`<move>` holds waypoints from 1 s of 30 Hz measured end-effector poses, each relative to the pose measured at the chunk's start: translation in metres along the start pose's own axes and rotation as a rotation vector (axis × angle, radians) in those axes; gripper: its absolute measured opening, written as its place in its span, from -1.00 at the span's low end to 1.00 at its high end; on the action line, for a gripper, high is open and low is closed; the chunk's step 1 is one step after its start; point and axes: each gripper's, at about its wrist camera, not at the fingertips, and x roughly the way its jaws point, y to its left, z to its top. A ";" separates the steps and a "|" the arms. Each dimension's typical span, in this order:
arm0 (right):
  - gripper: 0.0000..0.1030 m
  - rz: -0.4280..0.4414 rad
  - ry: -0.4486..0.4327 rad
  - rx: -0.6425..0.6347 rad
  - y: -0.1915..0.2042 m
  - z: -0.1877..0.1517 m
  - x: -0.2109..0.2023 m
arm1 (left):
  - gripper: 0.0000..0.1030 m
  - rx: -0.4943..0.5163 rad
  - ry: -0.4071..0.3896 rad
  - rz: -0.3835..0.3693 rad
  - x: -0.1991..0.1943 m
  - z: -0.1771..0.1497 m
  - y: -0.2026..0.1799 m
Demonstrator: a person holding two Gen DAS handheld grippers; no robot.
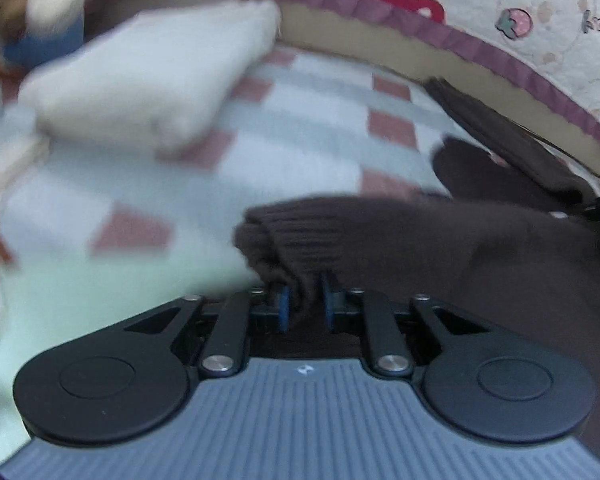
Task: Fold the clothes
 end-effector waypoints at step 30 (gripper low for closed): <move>0.52 0.010 0.083 -0.251 0.010 -0.049 0.010 | 0.02 -0.199 0.092 -0.141 0.015 0.006 0.029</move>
